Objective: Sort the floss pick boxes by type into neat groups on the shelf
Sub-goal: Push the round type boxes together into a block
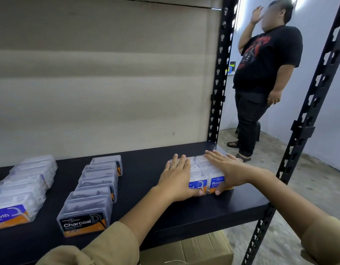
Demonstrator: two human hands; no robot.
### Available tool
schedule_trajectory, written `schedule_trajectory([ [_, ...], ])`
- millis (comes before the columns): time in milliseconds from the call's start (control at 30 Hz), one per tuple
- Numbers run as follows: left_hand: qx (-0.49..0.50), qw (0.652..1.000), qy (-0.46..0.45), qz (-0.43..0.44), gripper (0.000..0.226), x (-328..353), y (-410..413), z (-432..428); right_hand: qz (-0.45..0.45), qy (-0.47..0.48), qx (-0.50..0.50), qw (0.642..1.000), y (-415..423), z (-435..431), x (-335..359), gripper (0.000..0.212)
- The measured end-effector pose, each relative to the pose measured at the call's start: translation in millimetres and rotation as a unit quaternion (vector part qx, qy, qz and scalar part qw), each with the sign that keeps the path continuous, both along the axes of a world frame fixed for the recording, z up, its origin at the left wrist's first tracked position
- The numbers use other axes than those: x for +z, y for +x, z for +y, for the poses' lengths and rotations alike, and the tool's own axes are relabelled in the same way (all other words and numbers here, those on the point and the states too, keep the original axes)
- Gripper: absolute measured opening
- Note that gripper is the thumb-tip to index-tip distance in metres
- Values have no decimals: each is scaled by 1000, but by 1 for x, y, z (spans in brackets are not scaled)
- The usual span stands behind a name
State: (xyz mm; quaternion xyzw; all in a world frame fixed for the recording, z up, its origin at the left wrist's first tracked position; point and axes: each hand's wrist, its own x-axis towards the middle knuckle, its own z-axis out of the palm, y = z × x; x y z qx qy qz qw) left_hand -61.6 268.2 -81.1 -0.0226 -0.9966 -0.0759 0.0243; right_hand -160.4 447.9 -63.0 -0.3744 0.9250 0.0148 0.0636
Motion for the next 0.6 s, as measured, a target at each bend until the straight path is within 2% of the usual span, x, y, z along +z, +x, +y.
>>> schedule_trajectory([
  [233, -21, 999, 24, 3, 110, -1, -2, 1, -1, 12, 9, 1000, 1, 0, 1, 125],
  [467, -20, 1000, 4, 1, 107, 4, 1, 1, -1, 25, 1, 1000, 2, -1, 3, 125],
  [600, -33, 999, 19, 12, 101, 13, 17, -4, -5, 21, -13, 1000, 10, -5, 13, 116],
])
